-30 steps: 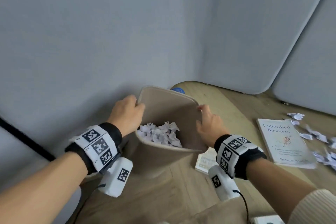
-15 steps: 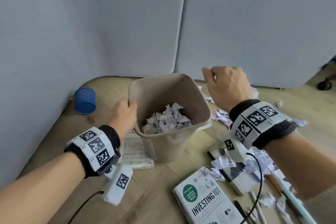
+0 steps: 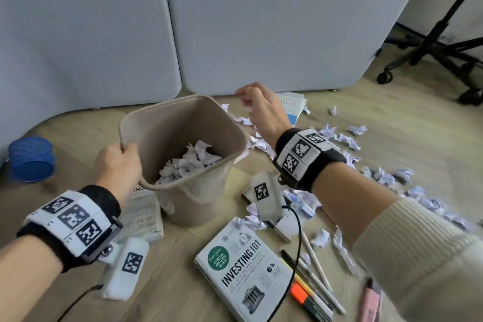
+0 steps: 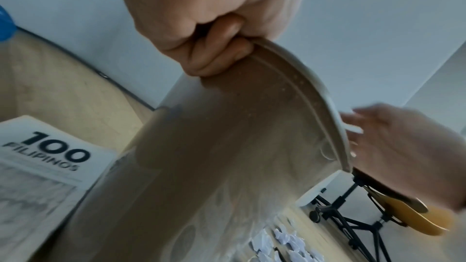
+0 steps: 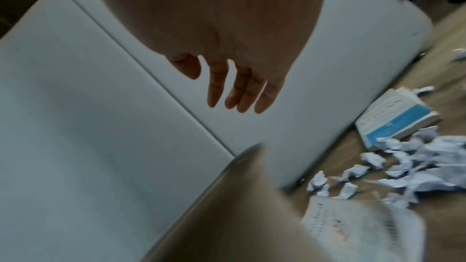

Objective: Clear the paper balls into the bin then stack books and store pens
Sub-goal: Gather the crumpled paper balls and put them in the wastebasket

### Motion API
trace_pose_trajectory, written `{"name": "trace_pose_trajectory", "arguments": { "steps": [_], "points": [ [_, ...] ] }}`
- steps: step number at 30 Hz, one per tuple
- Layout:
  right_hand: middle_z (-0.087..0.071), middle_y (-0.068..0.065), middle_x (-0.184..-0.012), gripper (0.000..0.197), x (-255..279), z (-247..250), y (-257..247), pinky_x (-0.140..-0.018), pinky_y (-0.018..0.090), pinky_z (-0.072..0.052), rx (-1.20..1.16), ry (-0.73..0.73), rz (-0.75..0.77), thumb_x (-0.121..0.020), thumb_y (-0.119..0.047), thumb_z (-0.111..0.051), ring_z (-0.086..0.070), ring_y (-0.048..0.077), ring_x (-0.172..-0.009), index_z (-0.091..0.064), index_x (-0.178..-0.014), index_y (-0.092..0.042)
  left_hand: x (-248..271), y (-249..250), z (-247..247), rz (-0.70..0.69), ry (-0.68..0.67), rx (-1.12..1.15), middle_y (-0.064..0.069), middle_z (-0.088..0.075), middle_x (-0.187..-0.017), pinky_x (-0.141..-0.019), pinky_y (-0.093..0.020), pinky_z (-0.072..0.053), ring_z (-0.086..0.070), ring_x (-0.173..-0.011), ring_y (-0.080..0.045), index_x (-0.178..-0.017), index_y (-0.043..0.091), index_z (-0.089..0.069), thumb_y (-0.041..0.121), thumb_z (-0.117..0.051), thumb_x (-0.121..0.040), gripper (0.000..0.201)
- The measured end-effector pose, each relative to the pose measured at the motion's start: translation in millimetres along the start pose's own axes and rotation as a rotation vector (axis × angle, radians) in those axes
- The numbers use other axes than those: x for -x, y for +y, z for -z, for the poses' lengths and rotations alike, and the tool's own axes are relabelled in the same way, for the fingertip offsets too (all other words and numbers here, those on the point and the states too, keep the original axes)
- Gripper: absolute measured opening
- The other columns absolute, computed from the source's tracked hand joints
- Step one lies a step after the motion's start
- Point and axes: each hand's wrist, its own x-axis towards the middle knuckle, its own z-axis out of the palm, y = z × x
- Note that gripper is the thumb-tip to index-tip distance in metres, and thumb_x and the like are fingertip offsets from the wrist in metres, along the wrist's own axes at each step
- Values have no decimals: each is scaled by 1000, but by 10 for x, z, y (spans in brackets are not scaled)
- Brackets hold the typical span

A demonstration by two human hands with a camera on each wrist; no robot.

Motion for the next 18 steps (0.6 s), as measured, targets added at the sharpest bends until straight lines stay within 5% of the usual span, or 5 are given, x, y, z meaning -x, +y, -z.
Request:
{"name": "trace_pose_trajectory", "arguments": {
  "steps": [4, 9, 14, 16, 18],
  "points": [
    [-61, 3, -105, 18, 375, 278, 871, -79, 34, -51, 440, 33, 15, -87, -16, -52, -59, 17, -87, -57, -104, -18, 118, -72, 49, 42, 17, 131, -10, -46, -67, -61, -36, -35, -44, -65, -29, -67, 13, -45, 27, -40, -85, 24],
    [-23, 8, -148, 86, 1041, -43, 1852, -85, 39, -55, 1021, -773, 22, -78, 5, -59, -59, 29, -107, -23, -147, -30, 225, 13, -119, 51, 42, 183, -17, -48, -64, -63, -42, -44, -48, -65, -35, -64, 16, -41, 34, -39, -79, 25],
    [-36, 5, -142, 45, 1245, -207, 2071, -98, 35, -48, 1224, -717, 303, -94, -8, -55, -49, 26, -118, -46, -136, -20, 152, -65, -118, 48, -70, 128, -13, -51, -72, -35, -22, -40, -51, -52, -28, -73, 18, -43, 29, -37, -89, 21],
    [-47, 3, -133, 28, 1254, -122, 2068, -94, 32, -49, 1201, -758, 372, -95, -6, -51, -55, 24, -112, -59, -122, -11, 114, -86, -125, 27, -65, 85, -12, -51, -74, -35, -22, -39, -52, -53, -27, -75, 15, -43, 27, -37, -89, 20],
    [-53, 5, -120, 14, 1156, 49, 1973, -82, 30, -51, 1005, -532, 263, -93, -5, -55, -62, 26, -93, -65, -101, -7, 75, -97, -147, 3, -46, 56, -13, -51, -77, -43, -26, -46, -54, -61, -31, -80, 10, -44, 25, -37, -89, 19]
  ]
}}
